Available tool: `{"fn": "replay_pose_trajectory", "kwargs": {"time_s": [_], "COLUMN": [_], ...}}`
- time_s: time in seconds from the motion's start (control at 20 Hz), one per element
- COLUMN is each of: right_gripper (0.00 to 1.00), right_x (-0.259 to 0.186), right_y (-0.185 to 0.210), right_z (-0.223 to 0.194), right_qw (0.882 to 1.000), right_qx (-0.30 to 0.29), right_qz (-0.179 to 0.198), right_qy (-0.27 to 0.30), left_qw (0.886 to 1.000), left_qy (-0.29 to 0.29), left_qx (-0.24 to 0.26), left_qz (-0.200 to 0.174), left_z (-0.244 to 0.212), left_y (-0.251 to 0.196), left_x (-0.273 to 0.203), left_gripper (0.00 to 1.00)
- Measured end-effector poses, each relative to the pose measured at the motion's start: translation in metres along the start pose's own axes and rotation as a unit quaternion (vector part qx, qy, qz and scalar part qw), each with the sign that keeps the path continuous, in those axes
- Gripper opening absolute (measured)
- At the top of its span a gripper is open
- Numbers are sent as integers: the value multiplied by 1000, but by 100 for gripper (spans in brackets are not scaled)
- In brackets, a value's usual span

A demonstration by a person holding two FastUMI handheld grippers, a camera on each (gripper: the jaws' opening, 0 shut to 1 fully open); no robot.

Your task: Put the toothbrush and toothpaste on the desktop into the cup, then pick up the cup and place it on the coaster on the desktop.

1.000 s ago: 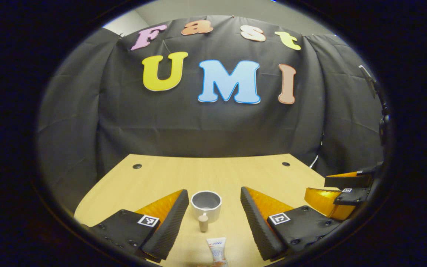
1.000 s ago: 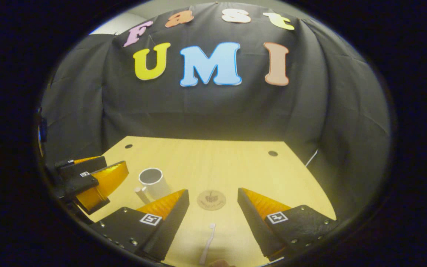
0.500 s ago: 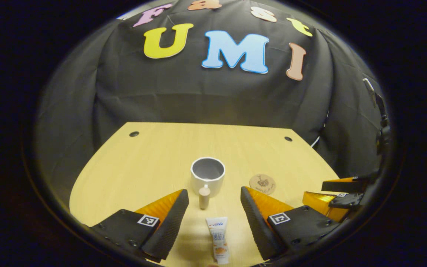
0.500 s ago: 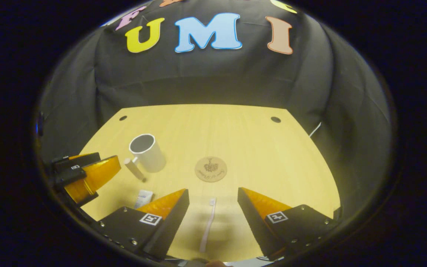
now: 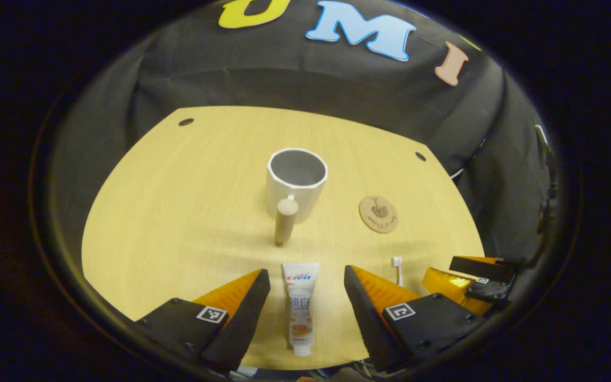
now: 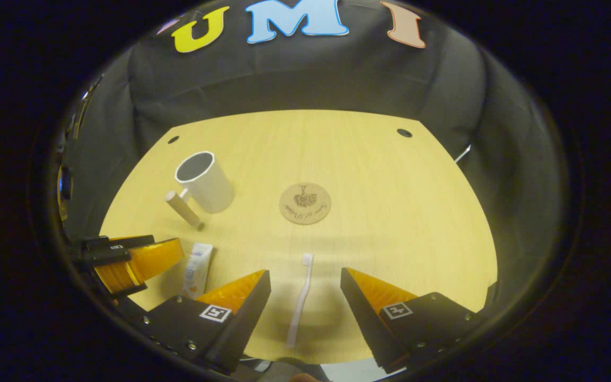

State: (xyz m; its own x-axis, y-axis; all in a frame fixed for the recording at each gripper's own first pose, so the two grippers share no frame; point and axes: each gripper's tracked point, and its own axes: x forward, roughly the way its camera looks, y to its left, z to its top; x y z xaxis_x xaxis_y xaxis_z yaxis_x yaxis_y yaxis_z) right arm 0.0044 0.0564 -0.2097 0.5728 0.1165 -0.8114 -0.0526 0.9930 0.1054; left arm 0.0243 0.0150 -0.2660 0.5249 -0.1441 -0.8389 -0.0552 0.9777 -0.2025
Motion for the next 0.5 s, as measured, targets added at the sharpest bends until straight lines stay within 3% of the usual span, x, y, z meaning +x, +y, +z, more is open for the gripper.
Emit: {"fn": "replay_pose_trajectory", "kwargs": {"time_s": [0.5], "right_gripper": [89], "right_x": [30], "right_y": [11], "right_z": [-45], "right_qw": [993], "right_qx": [18], "right_qz": [26], "right_qy": [116], "left_qw": [990], "left_qy": [138], "left_qx": [-6], "left_qz": [34], "left_z": [-57], "left_y": [13], "left_x": [24], "left_gripper": [94]}}
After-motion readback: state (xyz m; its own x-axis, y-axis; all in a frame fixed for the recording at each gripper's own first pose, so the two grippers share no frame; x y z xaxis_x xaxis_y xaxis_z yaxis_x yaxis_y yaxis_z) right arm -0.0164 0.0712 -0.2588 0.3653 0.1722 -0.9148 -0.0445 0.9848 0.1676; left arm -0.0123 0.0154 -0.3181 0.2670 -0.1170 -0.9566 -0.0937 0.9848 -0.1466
